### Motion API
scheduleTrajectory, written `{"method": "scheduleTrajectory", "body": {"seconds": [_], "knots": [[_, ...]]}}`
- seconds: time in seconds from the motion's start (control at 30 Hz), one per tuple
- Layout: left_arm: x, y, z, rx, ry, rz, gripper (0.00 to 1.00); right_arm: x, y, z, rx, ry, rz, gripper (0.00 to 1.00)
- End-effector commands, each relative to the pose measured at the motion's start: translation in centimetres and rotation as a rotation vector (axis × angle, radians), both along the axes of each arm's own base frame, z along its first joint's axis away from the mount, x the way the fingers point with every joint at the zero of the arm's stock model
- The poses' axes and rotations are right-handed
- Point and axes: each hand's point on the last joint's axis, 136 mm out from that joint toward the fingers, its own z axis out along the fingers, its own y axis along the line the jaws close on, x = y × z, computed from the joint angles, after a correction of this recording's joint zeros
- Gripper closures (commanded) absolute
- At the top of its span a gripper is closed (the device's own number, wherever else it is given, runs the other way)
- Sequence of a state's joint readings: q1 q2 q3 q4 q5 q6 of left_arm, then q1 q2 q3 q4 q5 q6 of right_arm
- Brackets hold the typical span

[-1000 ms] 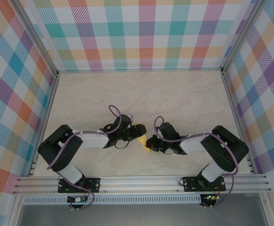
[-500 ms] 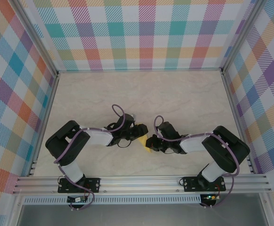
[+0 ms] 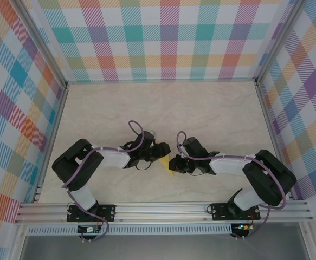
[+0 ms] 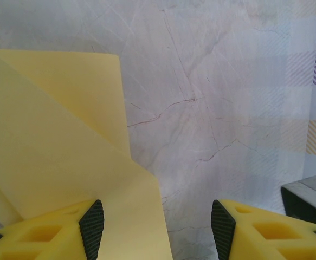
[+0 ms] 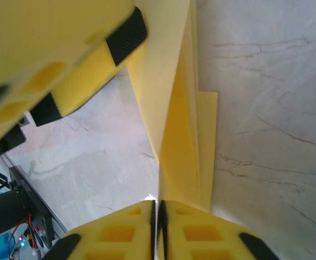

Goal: Fold a paper plane with a square sheet of paper (pick it up from the middle)
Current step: Fold the wing for the fifth time at the center of the table.

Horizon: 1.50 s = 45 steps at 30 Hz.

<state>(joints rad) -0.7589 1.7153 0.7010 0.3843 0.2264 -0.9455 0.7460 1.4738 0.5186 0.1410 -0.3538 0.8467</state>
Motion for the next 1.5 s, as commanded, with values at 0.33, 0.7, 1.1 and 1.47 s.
{"method": "scheduleTrajectory", "body": {"seconds": [0.33,0.7,1.1,1.47], "knots": [[-1.9,2.9,-3.2,0.141,0.103,0.052,0.43,-2.3,-0.1,-1.7,-0.002,0.026,0.148,0.97],[-2.1,3.3,-3.8,0.167,0.138,0.075,0.43,-3.0,0.0,-1.2,0.018,0.034,0.191,0.93],[-2.4,4.6,-4.7,0.195,0.197,0.164,0.43,-4.5,-0.7,-4.0,-0.176,0.083,0.250,0.90],[-2.3,4.5,-4.5,0.197,0.199,0.159,0.43,-4.0,0.0,-2.0,-0.132,0.043,0.203,0.82]]}}
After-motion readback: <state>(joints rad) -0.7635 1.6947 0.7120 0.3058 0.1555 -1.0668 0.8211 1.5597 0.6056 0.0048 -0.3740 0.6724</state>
